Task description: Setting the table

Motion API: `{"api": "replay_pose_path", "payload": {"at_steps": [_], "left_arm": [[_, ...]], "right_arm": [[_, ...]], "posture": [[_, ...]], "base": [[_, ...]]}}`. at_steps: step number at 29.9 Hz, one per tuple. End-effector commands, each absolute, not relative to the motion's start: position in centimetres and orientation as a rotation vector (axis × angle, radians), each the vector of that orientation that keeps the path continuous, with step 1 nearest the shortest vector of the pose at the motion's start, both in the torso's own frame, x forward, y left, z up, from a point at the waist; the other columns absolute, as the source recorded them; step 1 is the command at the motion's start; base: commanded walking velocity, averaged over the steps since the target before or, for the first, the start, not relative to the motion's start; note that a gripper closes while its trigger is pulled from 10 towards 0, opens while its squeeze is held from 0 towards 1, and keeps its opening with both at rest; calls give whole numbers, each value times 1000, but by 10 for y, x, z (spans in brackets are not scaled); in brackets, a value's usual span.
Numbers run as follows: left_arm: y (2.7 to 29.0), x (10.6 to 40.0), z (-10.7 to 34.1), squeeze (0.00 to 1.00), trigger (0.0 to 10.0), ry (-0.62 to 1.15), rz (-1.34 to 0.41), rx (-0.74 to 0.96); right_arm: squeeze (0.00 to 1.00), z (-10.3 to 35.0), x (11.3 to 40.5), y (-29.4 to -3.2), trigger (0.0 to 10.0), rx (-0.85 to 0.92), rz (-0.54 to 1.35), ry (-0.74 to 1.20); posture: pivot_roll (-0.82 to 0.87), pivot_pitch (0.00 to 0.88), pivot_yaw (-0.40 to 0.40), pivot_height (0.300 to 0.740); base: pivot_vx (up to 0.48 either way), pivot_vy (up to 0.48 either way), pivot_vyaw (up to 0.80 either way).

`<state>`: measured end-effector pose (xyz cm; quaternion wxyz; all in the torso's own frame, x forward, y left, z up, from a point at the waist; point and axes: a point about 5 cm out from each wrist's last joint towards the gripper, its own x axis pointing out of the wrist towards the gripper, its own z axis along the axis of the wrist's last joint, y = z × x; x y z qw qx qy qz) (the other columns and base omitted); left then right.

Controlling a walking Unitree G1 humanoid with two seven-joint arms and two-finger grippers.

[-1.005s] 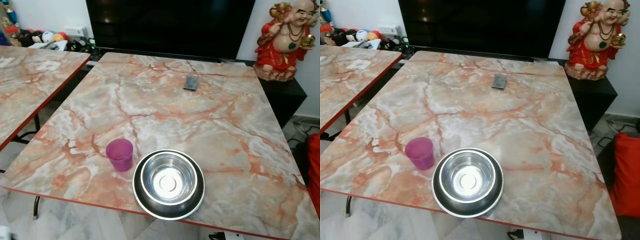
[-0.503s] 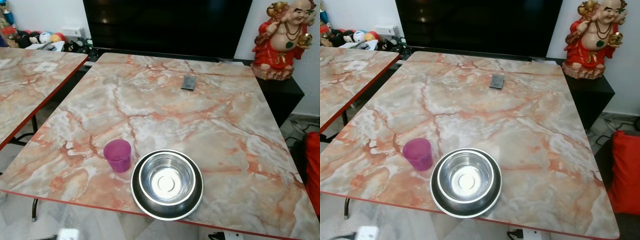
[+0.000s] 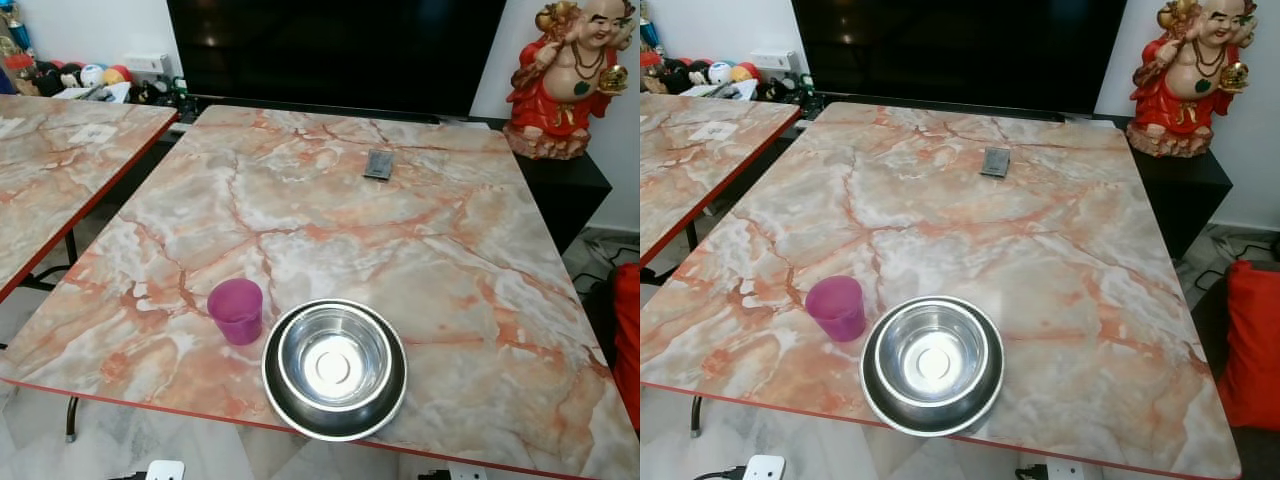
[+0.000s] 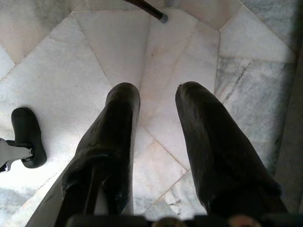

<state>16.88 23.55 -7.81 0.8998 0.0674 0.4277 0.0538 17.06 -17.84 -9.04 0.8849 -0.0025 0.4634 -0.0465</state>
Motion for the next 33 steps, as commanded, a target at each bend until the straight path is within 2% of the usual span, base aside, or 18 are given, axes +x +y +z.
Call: {"api": "replay_pose_path", "payload": {"at_steps": [1,10,15,28,33], "left_arm": [[242,151,-85,0,10000,951,128,135],[256,112,-94,0,10000,1055,164,127],[261,102,-96,0,10000,1076,176,124],[245,109,-99,0,10000,1067,148,120],[229,111,-102,0,10000,1068,133,113]], "right_arm": [[0,-93,165,-178,10000,-5,-96,985],[0,-91,169,-178,10000,-26,-76,978],[0,-91,169,-175,10000,-36,-69,978],[0,-90,172,-175,10000,-15,-89,966],[0,-89,174,-175,10000,-14,-90,959]], "posture": [[39,69,-1,740],[34,55,0,740],[33,43,0,740],[25,27,9,740],[23,28,10,740]], "base": [[0,0,0],[0,280,0],[0,384,569],[0,416,46],[0,415,0]]}}
